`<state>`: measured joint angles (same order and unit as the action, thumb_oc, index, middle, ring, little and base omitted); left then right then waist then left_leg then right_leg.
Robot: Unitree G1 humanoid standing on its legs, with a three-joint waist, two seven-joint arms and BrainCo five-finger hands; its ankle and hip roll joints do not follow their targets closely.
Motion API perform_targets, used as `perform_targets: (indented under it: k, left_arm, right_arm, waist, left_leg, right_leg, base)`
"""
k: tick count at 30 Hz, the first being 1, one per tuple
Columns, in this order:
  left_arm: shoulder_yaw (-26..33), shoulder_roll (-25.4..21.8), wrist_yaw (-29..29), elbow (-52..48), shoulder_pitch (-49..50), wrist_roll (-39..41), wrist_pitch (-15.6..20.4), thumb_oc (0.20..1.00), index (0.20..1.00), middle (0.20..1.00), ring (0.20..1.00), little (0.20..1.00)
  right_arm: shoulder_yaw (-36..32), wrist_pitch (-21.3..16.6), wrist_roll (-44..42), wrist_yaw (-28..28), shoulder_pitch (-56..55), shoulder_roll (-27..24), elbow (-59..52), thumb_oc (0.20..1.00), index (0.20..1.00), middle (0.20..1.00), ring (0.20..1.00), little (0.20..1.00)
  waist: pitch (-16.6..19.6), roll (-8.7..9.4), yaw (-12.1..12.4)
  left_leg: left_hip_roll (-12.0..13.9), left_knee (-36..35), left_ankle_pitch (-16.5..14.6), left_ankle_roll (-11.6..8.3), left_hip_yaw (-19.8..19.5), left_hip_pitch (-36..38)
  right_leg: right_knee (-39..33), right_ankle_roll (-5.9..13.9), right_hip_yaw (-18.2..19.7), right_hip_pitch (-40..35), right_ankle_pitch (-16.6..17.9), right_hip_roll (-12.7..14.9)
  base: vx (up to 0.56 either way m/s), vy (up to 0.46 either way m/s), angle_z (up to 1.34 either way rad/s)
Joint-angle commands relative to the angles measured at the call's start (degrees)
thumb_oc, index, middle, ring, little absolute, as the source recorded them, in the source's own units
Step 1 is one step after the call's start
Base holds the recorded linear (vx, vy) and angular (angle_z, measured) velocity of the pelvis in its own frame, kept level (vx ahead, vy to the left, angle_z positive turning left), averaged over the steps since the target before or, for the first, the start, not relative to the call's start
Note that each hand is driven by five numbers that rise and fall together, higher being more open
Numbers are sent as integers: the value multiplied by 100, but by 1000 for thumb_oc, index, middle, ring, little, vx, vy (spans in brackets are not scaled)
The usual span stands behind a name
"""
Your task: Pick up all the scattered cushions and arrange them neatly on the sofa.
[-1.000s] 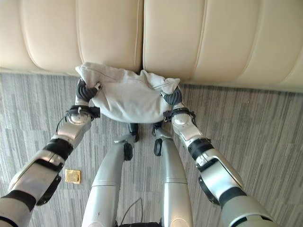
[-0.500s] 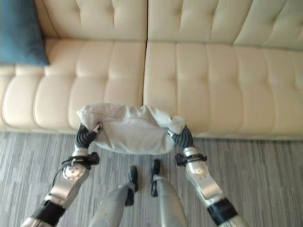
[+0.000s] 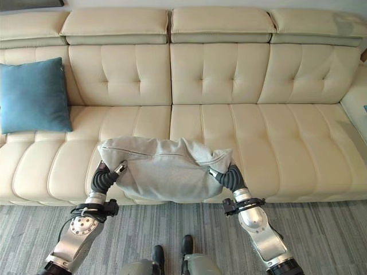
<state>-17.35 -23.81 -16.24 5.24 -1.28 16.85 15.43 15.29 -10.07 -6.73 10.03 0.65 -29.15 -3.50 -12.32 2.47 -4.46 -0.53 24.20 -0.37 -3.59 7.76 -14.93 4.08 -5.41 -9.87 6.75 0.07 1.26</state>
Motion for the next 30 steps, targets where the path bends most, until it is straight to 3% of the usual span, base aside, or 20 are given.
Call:
perform_targets:
  k: [1, 2, 3, 5, 7, 8, 9, 10, 14, 16, 18, 20, 26, 30]
  left_arm:
    - [-222, 30, 345, -494, -178, -147, 392, 200, 200, 200, 200, 200]
    - [-208, 13, 347, -514, -142, -173, 373, 200, 200, 200, 200, 200]
    - [-155, 20, 318, -517, -69, -201, 298, 200, 200, 200, 200, 200]
    - [-73, 23, 291, -529, 16, -211, 287, 200, 200, 200, 200, 200]
    - [1, 3, 363, -582, 231, -211, 290, 200, 200, 200, 200, 200]
    - [12, -72, 395, -551, 271, -208, 305, 200, 200, 200, 200, 200]
    - [12, -76, 396, -549, 270, -206, 307, 200, 200, 200, 200, 200]
    - [64, -144, 406, -561, 285, -194, 318, 200, 200, 200, 200, 200]
    - [48, -258, 393, -490, 149, -294, 317, 200, 200, 200, 200, 200]
    - [56, -262, 407, -452, 119, -331, 317, 200, 200, 200, 200, 200]
    - [87, -277, 434, -447, 103, -355, 323, 200, 200, 200, 200, 200]
    - [73, -221, 437, -382, 60, -336, 328, 200, 200, 200, 200, 200]
    - [62, -82, 561, -363, 153, -338, 357, 200, 200, 200, 200, 200]
    - [97, -50, 655, -368, 336, -319, 290, 200, 200, 200, 200, 200]
  right_arm:
    - [25, -602, -109, -39, 191, 175, -914, 200, 200, 200, 200, 200]
    - [23, -590, -139, -35, 168, 191, -912, 200, 200, 200, 200, 200]
    - [-3, -570, -238, 31, 152, 270, -834, 200, 200, 200, 200, 200]
    - [-63, -563, -295, 46, 100, 319, -847, 200, 200, 200, 200, 200]
    - [-45, -577, -314, -53, 37, 356, -880, 200, 200, 200, 200, 200]
    - [19, -578, -351, -93, 121, 439, -834, 200, 200, 200, 200, 200]
    - [18, -577, -352, -94, 122, 443, -833, 200, 200, 200, 200, 200]
    - [97, -577, -352, -146, 245, 496, -807, 200, 200, 200, 200, 200]
    - [243, -575, -318, -205, 551, 597, -785, 200, 200, 200, 200, 200]
    - [279, -572, -339, -232, 610, 625, -768, 200, 200, 200, 200, 200]
    - [330, -562, -350, -287, 705, 622, -739, 200, 200, 200, 200, 200]
    - [355, -569, -321, -276, 745, 614, -651, 200, 200, 200, 200, 200]
    - [279, -580, -336, -358, 635, 585, -718, 200, 200, 200, 200, 200]
    - [242, -556, -419, -432, 525, 508, -766, 200, 200, 200, 200, 200]
  waist:
    - [336, 174, -23]
    - [369, 172, 2]
    - [386, 129, 153]
    - [365, 146, 256]
    - [456, 122, 299]
    - [518, 204, 352]
    - [516, 214, 368]
    - [522, 253, 421]
    - [438, 133, 417]
    - [419, 99, 405]
    - [390, -7, 380]
    - [357, -40, 315]
    - [448, 12, 305]
    - [636, 11, 324]
  left_leg:
    - [460, -862, -139, -86, 281, 189]
    - [443, -1111, -69, -74, 308, 147]
    - [417, -1761, 419, -135, 219, -142]
    - [428, -1960, 688, -194, 172, -402]
    - [452, -2145, 685, -95, 141, -200]
    - [394, -1948, 501, 28, 278, -116]
    - [394, -1938, 489, 31, 297, -113]
    - [328, -1860, 286, 171, 397, 46]
    - [329, -1910, 80, 350, 542, 401]
    - [308, -1972, 35, 361, 571, 540]
    - [285, -2126, -46, 357, 545, 782]
    - [257, -2172, -77, 329, 471, 911]
    - [169, -2172, -147, 288, 384, 1130]
    - [196, -2312, -117, 198, 264, 1307]
  right_leg:
    - [-28, 905, 321, -524, -604, 173]
    - [-58, 924, 333, -564, -616, 148]
    - [-113, 939, 430, -741, -729, -14]
    - [-91, 945, 530, -950, -872, -72]
    - [33, 999, 691, -1098, -1001, -64]
    - [239, 1141, 811, -1092, -1006, 141]
    - [248, 1145, 829, -1088, -1013, 148]
    - [611, 1312, 855, -1000, -912, 345]
    - [1823, 1589, 842, -280, -328, 512]
    - [1826, 1567, 767, -113, -305, 579]
    - [1390, 1458, 412, 167, -410, 686]
    - [1068, 1420, 355, 259, -405, 675]
    - [558, 1413, 411, -136, -340, 635]
    - [144, 1307, 323, -568, -403, 500]
  base:
    - [220, 5, 32]
    - [328, 58, 13]
    - [344, 68, 8]
    - [381, 101, -39]
    - [472, 251, -60]
    - [406, 273, -71]
    - [346, 289, -92]
    - [186, 192, -81]
    - [108, 138, -51]
    - [82, 80, -15]
    - [155, 40, -2]
    - [105, -30, -1]
    - [77, -69, 40]
    - [102, -127, -7]
